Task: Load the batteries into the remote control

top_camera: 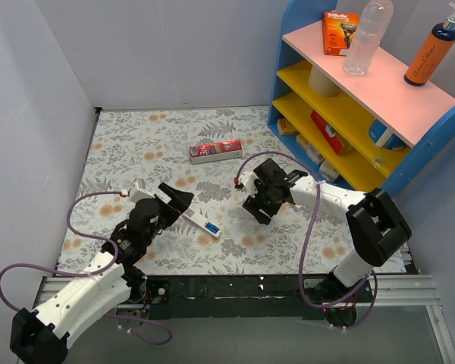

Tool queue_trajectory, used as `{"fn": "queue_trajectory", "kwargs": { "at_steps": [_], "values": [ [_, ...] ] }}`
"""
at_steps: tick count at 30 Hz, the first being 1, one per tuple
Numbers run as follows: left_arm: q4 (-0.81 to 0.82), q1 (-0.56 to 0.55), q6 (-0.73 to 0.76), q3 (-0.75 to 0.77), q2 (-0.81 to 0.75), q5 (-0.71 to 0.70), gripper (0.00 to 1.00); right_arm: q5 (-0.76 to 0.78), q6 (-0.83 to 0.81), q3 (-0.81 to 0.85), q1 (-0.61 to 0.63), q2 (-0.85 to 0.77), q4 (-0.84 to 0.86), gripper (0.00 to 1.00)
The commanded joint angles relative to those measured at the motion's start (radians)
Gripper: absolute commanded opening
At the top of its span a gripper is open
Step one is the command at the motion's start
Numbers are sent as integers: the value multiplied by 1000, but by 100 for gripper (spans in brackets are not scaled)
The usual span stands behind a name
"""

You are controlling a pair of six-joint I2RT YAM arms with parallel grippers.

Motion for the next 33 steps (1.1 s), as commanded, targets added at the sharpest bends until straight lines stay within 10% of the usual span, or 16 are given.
{"fn": "queue_trajectory", "kwargs": {
  "at_steps": [1,33],
  "values": [
    [-41,-1,302,127,21,11,98,41,-91,64,-11,51,-60,72],
    [-147,20,629,324,126,-85,98,84,86,141,130,112,-220,14]
  ]
}}
